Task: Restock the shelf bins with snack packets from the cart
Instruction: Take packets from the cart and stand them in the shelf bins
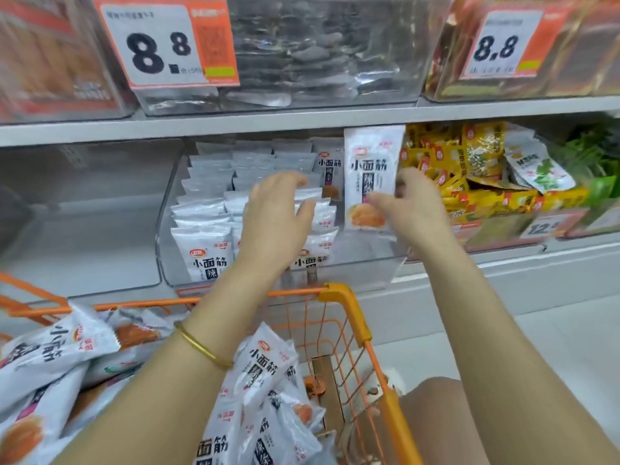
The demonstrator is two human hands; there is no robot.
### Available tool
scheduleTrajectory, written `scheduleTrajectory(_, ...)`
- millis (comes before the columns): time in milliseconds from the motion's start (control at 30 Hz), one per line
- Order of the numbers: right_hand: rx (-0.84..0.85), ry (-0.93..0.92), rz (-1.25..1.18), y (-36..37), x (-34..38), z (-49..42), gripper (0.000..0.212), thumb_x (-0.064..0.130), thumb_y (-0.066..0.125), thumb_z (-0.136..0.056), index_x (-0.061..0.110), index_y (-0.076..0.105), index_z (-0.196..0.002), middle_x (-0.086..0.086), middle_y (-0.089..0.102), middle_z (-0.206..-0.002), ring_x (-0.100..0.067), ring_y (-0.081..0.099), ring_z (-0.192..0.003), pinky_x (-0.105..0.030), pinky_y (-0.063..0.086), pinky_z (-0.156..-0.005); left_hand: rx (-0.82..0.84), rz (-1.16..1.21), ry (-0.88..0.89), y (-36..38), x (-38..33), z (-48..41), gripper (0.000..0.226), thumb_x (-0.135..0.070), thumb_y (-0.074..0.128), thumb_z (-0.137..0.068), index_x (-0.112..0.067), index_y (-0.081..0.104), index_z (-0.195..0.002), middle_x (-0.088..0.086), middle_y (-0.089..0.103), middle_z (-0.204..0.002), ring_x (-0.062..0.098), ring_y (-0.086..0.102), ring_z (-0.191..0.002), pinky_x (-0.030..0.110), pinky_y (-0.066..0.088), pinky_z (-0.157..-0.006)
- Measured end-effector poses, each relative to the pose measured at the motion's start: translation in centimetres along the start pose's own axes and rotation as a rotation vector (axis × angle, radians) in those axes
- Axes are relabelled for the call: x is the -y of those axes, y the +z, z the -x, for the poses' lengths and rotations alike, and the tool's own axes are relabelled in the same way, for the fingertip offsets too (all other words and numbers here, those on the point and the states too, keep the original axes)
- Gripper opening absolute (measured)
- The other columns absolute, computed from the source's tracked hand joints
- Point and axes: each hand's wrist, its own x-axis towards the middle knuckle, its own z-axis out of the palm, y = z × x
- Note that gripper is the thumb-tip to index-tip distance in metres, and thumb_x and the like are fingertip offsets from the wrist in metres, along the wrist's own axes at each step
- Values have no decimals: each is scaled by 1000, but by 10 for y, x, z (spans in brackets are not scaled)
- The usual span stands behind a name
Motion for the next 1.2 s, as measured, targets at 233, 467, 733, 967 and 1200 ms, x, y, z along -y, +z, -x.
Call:
scheduleTrajectory(233,10,25,265,78,-18,-87,32,5,59,-87,-1,51,-117,-18,58,-122,-32,56,-115,-28,45,-80,216,-395,97,24,17,-10,47,-41,29,-99,-27,28,-144,1,13,-157,16,1,-145,48,-3,-115)
scheduleTrajectory(467,-6,238,48,122,-40,-126,35,5,53,-87,7,46,-121,-12,60,-119,-30,58,-111,-35,50,-89,209,-414,89,29,25,-8,67,-54,3,-85,-32,30,-143,-5,16,-156,12,4,-144,45,-3,-114)
scheduleTrajectory(733,47,230,288,132,-31,-130,45,8,51,-94,-3,32,-132,-18,45,-136,-28,46,-127,-32,41,-97,202,-378,126,25,27,-6,82,-57,-10,-77,-32,33,-142,-5,22,-154,13,7,-144,44,-2,-116)
scheduleTrajectory(967,51,95,273,77,-7,-74,35,2,52,-90,-4,45,-124,-19,55,-124,-32,53,-116,-33,44,-89,-8,-269,182,-3,27,18,55,-44,24,-88,-18,59,-121,3,52,-134,27,42,-122,45,32,-101)
scheduleTrajectory(1200,405,-205,69,34,34,81,12,1,57,-85,9,64,-89,-10,66,-79,-20,65,-72,-35,55,-70,25,-216,64,-36,37,82,15,-15,54,-87,-19,63,-99,-2,63,-96,22,56,-90,35,45,-73)
